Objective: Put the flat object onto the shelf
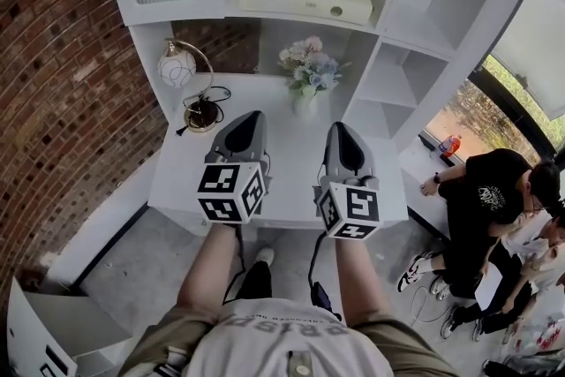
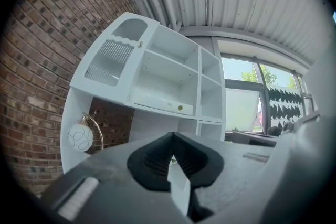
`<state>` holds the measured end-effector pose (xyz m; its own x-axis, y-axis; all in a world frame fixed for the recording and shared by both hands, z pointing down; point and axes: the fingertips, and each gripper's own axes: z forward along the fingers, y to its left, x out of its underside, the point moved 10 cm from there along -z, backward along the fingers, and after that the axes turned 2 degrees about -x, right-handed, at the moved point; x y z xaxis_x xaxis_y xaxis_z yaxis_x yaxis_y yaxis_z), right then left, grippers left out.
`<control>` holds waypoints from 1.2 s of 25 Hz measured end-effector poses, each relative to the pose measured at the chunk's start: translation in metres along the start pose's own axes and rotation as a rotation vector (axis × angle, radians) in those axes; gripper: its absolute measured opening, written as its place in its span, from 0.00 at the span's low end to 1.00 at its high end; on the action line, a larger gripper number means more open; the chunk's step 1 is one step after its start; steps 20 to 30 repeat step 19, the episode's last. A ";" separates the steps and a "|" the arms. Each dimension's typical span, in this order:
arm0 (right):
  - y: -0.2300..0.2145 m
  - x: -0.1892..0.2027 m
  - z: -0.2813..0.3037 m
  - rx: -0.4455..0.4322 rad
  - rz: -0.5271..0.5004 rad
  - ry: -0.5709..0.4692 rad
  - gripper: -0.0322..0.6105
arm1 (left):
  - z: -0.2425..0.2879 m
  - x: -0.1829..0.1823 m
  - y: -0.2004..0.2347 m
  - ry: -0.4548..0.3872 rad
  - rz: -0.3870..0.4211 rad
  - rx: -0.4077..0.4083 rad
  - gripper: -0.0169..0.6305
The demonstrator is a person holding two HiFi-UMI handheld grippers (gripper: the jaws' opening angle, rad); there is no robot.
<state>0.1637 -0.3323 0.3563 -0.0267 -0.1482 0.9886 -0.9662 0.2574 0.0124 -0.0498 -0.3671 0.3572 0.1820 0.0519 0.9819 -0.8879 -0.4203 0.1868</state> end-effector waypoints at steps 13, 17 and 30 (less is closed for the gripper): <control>-0.008 0.003 0.004 -0.005 -0.013 -0.008 0.05 | 0.010 -0.002 -0.004 -0.005 0.031 0.001 0.04; -0.010 0.003 0.004 -0.008 -0.018 -0.009 0.05 | 0.013 0.000 -0.006 0.002 0.011 0.012 0.04; -0.012 0.003 0.003 -0.009 -0.020 -0.009 0.05 | 0.014 0.002 -0.007 0.006 -0.002 0.015 0.04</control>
